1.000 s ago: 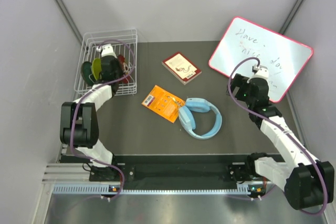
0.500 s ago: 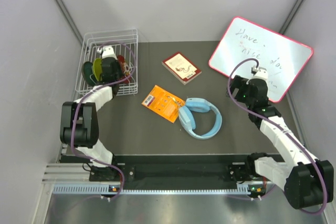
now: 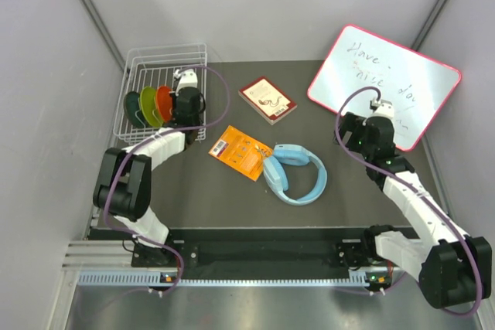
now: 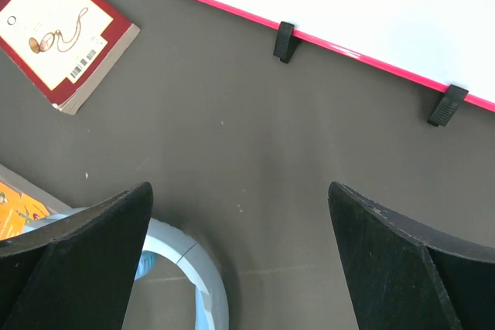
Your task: Unload the plates from the dish rack
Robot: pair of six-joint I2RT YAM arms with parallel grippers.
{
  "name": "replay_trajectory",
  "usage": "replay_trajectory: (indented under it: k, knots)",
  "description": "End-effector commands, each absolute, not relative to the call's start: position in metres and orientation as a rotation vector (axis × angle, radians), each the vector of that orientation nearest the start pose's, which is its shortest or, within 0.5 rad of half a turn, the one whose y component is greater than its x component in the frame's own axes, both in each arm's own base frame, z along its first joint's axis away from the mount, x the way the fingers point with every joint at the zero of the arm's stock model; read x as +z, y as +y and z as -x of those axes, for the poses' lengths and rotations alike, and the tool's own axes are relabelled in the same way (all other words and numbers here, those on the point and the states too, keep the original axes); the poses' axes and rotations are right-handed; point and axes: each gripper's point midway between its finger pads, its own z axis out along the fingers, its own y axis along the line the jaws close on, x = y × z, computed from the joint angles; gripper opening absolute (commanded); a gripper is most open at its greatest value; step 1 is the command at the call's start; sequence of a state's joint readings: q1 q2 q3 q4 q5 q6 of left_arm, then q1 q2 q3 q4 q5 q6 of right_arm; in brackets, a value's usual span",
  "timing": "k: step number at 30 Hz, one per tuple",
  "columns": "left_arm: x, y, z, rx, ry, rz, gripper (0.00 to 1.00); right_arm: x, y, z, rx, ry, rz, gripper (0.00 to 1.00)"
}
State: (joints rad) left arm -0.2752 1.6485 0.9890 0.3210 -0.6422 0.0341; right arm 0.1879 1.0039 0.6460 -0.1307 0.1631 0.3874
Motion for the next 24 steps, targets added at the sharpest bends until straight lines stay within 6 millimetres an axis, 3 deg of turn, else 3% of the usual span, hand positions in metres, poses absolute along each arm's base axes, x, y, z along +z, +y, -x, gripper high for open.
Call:
replay_trajectory:
  k: [1,13,20,24]
  knots:
    - [0.236,-0.016,-0.467,0.457,1.680,0.221,0.00,0.168,0.051,-0.326,0.206,1.996,-0.300,0.96]
    - [0.263,-0.002,-0.452,0.519,1.640,0.271,0.00,0.178,0.054,-0.324,0.235,1.981,-0.295,0.96]
    - [0.315,-0.007,-0.433,0.401,1.593,0.288,0.00,0.187,0.061,-0.323,0.280,1.975,-0.273,0.96]
    - [0.328,-0.020,-0.425,0.300,1.626,0.260,0.00,0.191,0.072,-0.323,0.345,1.979,-0.246,0.96]
